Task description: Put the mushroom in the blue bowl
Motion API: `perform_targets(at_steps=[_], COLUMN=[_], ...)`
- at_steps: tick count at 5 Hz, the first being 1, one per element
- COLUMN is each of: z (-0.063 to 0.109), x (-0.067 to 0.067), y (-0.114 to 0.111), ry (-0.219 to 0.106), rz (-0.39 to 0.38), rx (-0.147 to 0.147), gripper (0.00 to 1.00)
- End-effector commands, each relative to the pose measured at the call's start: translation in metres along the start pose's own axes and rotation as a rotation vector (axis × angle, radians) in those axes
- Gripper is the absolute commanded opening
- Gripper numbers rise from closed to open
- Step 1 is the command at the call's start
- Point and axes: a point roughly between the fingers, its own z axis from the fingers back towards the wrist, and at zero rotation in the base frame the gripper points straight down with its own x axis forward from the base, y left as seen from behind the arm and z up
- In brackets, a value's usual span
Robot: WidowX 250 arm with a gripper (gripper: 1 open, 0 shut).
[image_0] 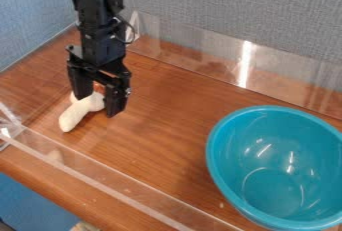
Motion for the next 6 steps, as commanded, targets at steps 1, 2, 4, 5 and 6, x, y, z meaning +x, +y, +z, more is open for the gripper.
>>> perform_targets(at_steps=[1,2,4,5,6], z=[0.019,0.019,-0.007,-0.02,-0.03], x=[0.004,0.004,0.002,0.004,0.005], y=[0.006,0.012,0.02,0.021,0.023], ry=[-0.07,-0.076,-0.079,-0.081,-0.087], rz=[-0.057,-0.113,-0.108,-0.125,-0.139], rx=[0.028,0.029,0.027,0.027,0.026], gripper=[1.0,1.0,1.0,1.0,1.0])
